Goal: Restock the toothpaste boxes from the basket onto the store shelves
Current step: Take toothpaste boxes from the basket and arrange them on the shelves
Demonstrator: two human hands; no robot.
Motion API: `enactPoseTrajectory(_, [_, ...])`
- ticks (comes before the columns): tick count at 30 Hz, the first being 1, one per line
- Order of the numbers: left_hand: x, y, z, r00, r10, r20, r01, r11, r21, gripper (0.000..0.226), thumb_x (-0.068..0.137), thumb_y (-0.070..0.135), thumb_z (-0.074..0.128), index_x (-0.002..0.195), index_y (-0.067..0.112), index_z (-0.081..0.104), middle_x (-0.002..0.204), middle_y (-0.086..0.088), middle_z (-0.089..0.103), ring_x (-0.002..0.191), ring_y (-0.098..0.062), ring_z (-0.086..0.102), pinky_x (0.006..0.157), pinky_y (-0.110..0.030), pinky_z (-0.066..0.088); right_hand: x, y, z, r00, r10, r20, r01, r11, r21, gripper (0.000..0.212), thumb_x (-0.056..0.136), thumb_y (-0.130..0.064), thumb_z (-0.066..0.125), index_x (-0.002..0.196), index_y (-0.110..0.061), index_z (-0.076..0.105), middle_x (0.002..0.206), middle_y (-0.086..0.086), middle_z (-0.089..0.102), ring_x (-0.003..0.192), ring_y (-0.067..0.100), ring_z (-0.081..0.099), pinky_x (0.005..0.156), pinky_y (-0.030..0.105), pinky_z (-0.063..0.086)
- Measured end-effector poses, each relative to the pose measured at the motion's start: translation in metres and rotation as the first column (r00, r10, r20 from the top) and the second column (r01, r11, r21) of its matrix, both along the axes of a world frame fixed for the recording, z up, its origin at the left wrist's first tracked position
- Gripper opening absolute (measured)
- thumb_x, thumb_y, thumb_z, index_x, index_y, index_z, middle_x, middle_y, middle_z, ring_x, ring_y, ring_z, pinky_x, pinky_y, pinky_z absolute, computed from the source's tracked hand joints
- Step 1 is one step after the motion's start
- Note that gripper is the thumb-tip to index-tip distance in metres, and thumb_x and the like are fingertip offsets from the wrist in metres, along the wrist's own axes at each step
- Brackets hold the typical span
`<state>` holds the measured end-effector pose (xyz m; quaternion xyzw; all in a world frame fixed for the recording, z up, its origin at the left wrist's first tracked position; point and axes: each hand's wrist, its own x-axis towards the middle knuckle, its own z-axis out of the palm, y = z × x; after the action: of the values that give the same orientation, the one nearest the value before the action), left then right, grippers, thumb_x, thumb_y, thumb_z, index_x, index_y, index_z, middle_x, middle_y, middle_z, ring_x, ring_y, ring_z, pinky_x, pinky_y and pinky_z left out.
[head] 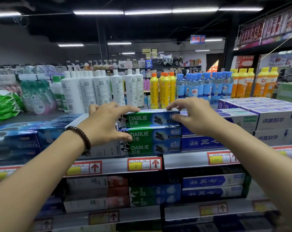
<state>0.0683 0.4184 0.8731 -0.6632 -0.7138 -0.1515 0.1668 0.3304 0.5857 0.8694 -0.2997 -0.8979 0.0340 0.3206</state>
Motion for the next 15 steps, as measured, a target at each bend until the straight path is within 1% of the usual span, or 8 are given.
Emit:
enactPoseTrajectory(2, [-0.0008, 0.0005, -0.0009, 1.0, 0.001, -0.007, -0.001, 1.0, 0.008, 0.084, 0.071, 0.077, 0.074, 0.145, 0.067, 0.035, 0.1, 0.027, 0.04, 0.1, -0.006, 0.04, 0.099, -0.039, 0.025, 0.0005, 0.0007, -0.0001, 1.0, 0.003, 0.0, -0.003, 1.0, -0.005, 0.025, 0.1, -0.04, 0.071, 0.124, -0.046, 0.069, 0.118, -0.01, 0.071, 0.116, 0.019, 0.061, 0.105, 0.057, 0.042])
enactPoseTrajectory(4, [-0.0017, 0.0002, -0.0021, 1.0, -0.001, -0.018, 0.001, 1.0, 0.011, 0.084, 0.072, 0.078, 0.073, 0.145, 0.067, 0.034, 0.101, 0.026, 0.042, 0.101, -0.006, 0.042, 0.098, -0.039, 0.025, 0.0009, 0.001, -0.0004, 1.0, 0.005, 0.002, -0.005, 1.0, -0.004, 0.024, 0.1, -0.04, 0.07, 0.124, -0.046, 0.068, 0.118, -0.009, 0.07, 0.116, 0.02, 0.06, 0.105, 0.058, 0.041])
enactPoseTrajectory(7, [-0.0035, -0.0016, -0.0041, 1.0, -0.009, -0.021, 0.009, 1.0, 0.016, 0.083, 0.073, 0.078, 0.071, 0.146, 0.067, 0.033, 0.101, 0.025, 0.042, 0.101, -0.005, 0.04, 0.096, -0.04, 0.026, 0.0017, 0.0005, -0.0014, 1.0, 0.028, 0.006, -0.027, 1.0, -0.01, 0.024, 0.101, -0.039, 0.069, 0.124, -0.045, 0.067, 0.119, -0.008, 0.069, 0.116, 0.02, 0.059, 0.104, 0.06, 0.043])
enactPoseTrajectory(11, [-0.005, -0.0024, -0.0053, 0.999, -0.013, -0.039, 0.013, 1.0, 0.015, 0.086, 0.071, 0.078, 0.072, 0.146, 0.067, 0.032, 0.101, 0.027, 0.04, 0.101, -0.006, 0.04, 0.095, -0.04, 0.025, 0.0053, 0.0004, -0.0019, 0.998, 0.058, 0.003, -0.058, 0.998, -0.026, 0.025, 0.101, -0.036, 0.069, 0.125, -0.044, 0.067, 0.123, -0.009, 0.069, 0.117, 0.017, 0.059, 0.103, 0.058, 0.046])
enactPoseTrajectory(15, [-0.0056, -0.0011, -0.0064, 0.998, -0.016, -0.053, 0.018, 0.999, 0.031, 0.085, 0.071, 0.077, 0.074, 0.146, 0.067, 0.033, 0.101, 0.024, 0.042, 0.101, -0.006, 0.04, 0.089, -0.039, 0.023, 0.0079, 0.0005, -0.0014, 0.998, 0.07, -0.002, -0.07, 0.997, -0.038, 0.025, 0.102, -0.035, 0.068, 0.125, -0.044, 0.067, 0.124, -0.011, 0.069, 0.118, 0.015, 0.059, 0.104, 0.057, 0.046])
